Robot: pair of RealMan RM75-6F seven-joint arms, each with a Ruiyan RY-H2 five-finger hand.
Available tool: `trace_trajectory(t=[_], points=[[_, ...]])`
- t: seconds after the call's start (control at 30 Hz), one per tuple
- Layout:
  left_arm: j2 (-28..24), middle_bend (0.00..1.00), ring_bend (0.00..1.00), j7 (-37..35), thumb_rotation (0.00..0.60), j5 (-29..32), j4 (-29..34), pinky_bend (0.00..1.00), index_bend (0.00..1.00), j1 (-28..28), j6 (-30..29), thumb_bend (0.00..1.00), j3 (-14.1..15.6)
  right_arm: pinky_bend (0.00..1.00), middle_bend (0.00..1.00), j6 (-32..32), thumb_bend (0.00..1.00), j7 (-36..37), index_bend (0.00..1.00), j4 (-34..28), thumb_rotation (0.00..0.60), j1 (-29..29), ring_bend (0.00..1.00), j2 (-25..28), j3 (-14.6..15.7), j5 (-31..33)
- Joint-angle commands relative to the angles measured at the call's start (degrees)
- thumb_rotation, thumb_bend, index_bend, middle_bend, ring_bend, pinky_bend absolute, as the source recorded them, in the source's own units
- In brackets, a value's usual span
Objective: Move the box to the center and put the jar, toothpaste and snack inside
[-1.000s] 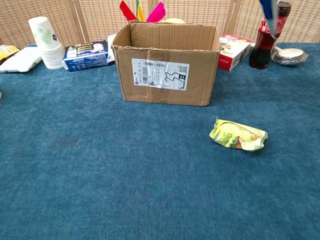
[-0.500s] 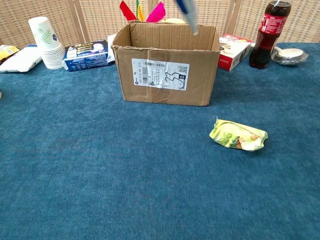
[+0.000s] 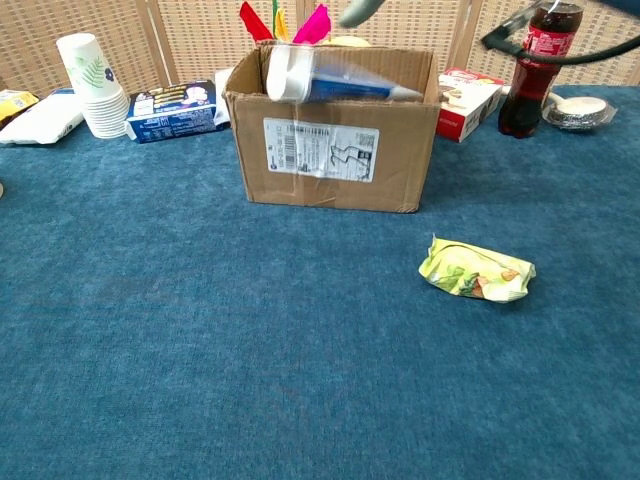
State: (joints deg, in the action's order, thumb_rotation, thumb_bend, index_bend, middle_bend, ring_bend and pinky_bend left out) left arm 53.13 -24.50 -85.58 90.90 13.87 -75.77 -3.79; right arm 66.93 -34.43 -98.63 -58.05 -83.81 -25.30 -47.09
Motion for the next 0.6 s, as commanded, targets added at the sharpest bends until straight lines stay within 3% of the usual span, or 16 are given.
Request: trace_trajectory(t=[0.03,0.37,0.6], points=[[0.08,0.00,0.00,0.34,0.600,-0.04,0.17,0.07,0.00,0.02,0.01,0.24,0.04,0.43,0.02,-0.62,0.00,3.16,0.00,-2.20,0.600,1.72,0.05,2.96,-0.53,-0.75],[-0.06,0.00,0.00,0.18,0.600,-0.11,0.42,0.07,0.00,-0.24,-0.38,0.24,0.09,0.35,0.00,-0.21,0.00,14.84,0.00,-10.87,0.600,9.61,0.01,14.22,-0.17,-9.10],[-0.13,0.00,0.00,-0.11,0.600,-0.33,0.37,0.07,0.00,-0.32,-0.64,0.24,0.10,0.31,0.00,-1.46,0.00,29.16,0.00,-9.69,0.600,19.54,0.01,23.27,6.74,-21.84]])
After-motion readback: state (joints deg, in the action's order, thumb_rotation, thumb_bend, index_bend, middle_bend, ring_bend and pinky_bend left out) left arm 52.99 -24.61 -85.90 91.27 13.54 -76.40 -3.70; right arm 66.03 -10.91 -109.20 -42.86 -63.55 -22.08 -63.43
